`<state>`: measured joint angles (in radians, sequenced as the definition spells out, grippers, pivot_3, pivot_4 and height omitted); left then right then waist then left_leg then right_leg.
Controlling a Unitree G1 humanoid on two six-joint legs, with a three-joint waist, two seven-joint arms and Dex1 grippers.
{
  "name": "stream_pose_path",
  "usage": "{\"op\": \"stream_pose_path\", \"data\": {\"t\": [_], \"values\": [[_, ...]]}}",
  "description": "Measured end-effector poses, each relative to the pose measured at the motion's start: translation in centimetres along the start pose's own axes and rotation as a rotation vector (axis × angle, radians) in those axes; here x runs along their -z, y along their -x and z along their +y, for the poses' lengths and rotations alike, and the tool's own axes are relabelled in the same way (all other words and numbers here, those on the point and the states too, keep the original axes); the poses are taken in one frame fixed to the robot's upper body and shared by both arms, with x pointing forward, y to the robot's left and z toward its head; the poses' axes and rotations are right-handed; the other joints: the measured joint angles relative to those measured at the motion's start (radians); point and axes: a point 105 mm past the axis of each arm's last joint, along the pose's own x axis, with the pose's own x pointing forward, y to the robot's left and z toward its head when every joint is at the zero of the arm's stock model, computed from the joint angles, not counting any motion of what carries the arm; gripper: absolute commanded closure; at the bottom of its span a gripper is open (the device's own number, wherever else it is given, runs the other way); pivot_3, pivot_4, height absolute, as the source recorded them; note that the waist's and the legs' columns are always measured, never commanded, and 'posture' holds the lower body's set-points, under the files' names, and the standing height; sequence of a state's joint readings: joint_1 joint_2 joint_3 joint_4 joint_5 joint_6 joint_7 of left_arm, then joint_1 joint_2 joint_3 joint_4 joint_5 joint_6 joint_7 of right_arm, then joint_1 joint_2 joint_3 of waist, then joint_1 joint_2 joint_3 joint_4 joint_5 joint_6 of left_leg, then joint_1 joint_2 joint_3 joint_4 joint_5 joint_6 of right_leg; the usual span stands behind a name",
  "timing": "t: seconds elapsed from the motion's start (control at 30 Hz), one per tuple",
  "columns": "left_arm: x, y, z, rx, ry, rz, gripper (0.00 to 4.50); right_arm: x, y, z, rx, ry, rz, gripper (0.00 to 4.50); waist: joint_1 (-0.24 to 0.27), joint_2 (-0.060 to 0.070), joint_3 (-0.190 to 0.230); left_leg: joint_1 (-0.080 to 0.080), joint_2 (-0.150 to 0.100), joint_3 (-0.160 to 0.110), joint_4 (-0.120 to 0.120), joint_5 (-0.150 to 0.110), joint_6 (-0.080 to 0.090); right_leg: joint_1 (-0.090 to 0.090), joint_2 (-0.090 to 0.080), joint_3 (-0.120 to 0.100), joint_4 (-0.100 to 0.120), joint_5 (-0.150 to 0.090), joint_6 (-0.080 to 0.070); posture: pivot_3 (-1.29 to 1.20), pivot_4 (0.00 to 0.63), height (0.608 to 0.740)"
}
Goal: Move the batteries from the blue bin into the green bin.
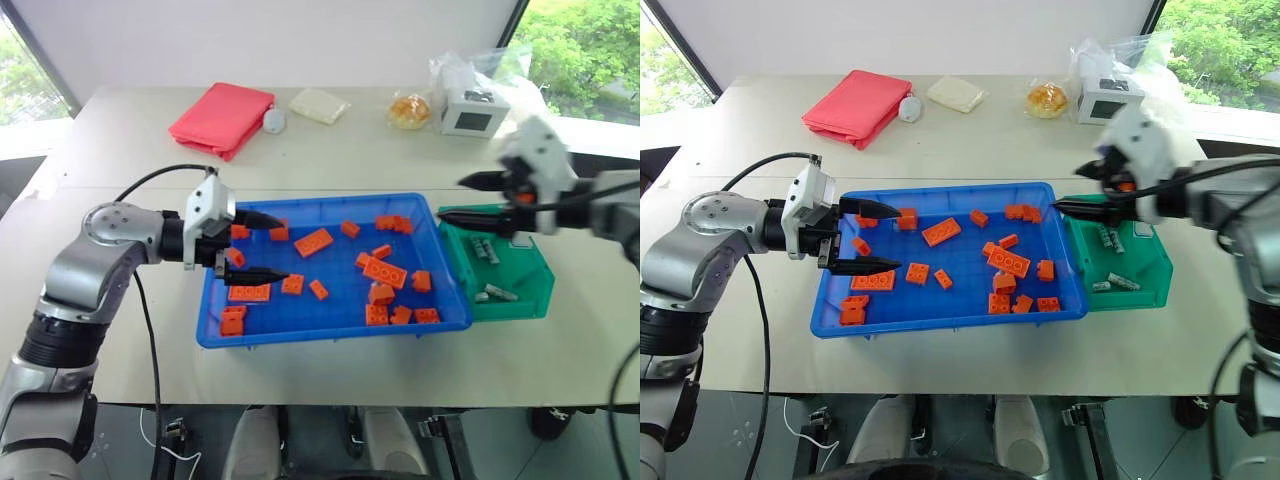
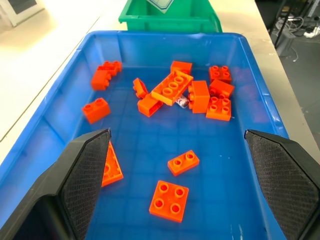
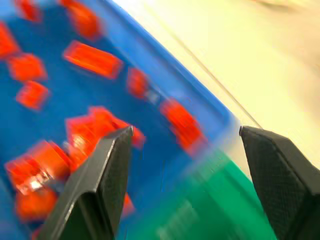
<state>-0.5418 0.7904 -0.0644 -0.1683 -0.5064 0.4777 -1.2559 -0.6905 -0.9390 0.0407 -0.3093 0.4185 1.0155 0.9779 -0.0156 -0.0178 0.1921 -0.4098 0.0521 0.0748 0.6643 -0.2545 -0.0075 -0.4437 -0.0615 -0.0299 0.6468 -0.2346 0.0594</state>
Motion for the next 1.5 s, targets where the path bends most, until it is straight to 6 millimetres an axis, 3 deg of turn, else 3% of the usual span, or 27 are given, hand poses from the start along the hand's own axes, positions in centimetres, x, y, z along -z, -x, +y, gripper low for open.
{"op": "stream_pose_path", "data": {"t": [0.17,0.23,0.57,0.67,0.77,0.83,0.93,1.1,1.23,1.27,1.4,1.5], "values": [[0.7,0.5,-0.5,-0.032,0.024,0.027,0.00,2.0,-4.9,3.5,-0.143,0.001,0.092,1.04,0.004,0.000,0.000,-0.002,-0.001,0.001,0.001,0.000,0.000,0.000,-0.002,0.000,-0.001,0.000,0.000,0.00,0.150,0.734],[0.8,0.9,-0.7,-0.052,0.028,0.034,0.00,2.6,-5.8,4.2,-0.158,0.013,0.118,1.04,0.004,0.000,0.000,-0.002,-0.001,0.001,0.002,0.000,0.000,0.000,-0.002,0.000,-0.001,0.000,0.000,0.00,0.150,0.734],[1.0,1.9,-1.2,-0.103,0.046,0.052,0.00,4.8,-6.9,4.8,-0.138,0.035,0.183,1.04,0.004,0.000,0.000,-0.001,-0.001,0.001,0.002,0.000,0.000,0.000,-0.001,0.000,0.000,0.000,0.000,0.00,0.150,0.734],[0.9,1.8,-1.1,-0.107,0.044,0.049,0.00,5.7,-7.5,5.3,-0.142,0.046,0.198,1.77,0.004,0.000,0.000,-0.001,-0.001,0.001,0.002,0.000,0.000,0.000,-0.001,0.000,0.000,0.000,0.000,0.00,0.150,0.734],[0.8,1.8,-1.1,-0.110,0.041,0.045,0.00,5.6,-7.7,4.9,-0.119,0.065,0.191,3.28,0.003,0.000,0.000,0.000,-0.001,0.001,0.002,0.000,0.000,0.000,-0.001,0.000,0.000,0.000,0.000,0.00,0.150,0.734],[0.7,1.8,-1.0,-0.110,0.041,0.044,0.00,5.5,-7.9,5.0,-0.123,0.062,0.182,3.38,0.003,-0.001,0.000,0.000,0.000,0.001,0.002,0.000,0.000,0.000,-0.001,0.000,0.000,0.000,0.000,0.00,0.150,0.734],[0.4,1.8,-0.7,-0.109,0.031,0.040,0.00,4.0,-8.9,5.8,-0.157,0.052,0.123,3.38,-0.002,-0.001,0.000,0.000,0.000,0.001,0.002,0.000,0.000,0.000,0.000,0.000,0.001,0.000,0.000,0.00,0.150,0.734],[0.1,1.7,-0.5,-0.100,0.021,0.033,0.00,-2.0,-10.7,7.1,-0.206,0.127,-0.053,3.38,0.000,-0.001,0.000,0.000,0.000,0.000,0.001,0.000,0.000,0.000,0.000,-0.001,0.001,0.000,0.000,0.00,0.150,0.734],[-0.1,1.1,-0.3,-0.085,0.014,0.019,0.00,-4.0,-14.5,9.9,-0.292,0.119,-0.092,3.38,0.000,-0.001,0.000,0.000,0.000,0.000,0.001,0.000,0.000,0.000,0.000,-0.001,0.001,0.000,0.000,0.00,0.150,0.734],[-0.2,1.0,-0.2,-0.083,0.009,0.017,0.00,-3.9,-15.0,10.4,-0.312,0.116,-0.082,2.36,0.002,-0.001,0.000,0.000,0.000,0.000,0.001,0.000,0.000,0.000,0.000,-0.001,0.001,0.000,0.000,0.00,0.150,0.734],[-0.1,1.1,-0.1,-0.084,0.014,0.019,0.00,-3.3,-15.9,10.2,-0.329,0.095,-0.050,0.61,0.005,-0.001,0.000,-0.002,-0.001,0.001,0.002,0.000,0.000,0.000,-0.002,0.000,0.000,0.000,0.001,0.00,0.150,0.734],[-0.1,1.1,-0.1,-0.083,0.013,0.018,0.00,-2.5,-15.0,9.0,-0.334,0.140,-0.031,0.61,0.006,-0.001,0.000,-0.002,-0.001,0.001,0.002,0.000,0.000,0.001,-0.002,0.000,0.000,0.001,0.001,0.00,0.150,0.734]]}}
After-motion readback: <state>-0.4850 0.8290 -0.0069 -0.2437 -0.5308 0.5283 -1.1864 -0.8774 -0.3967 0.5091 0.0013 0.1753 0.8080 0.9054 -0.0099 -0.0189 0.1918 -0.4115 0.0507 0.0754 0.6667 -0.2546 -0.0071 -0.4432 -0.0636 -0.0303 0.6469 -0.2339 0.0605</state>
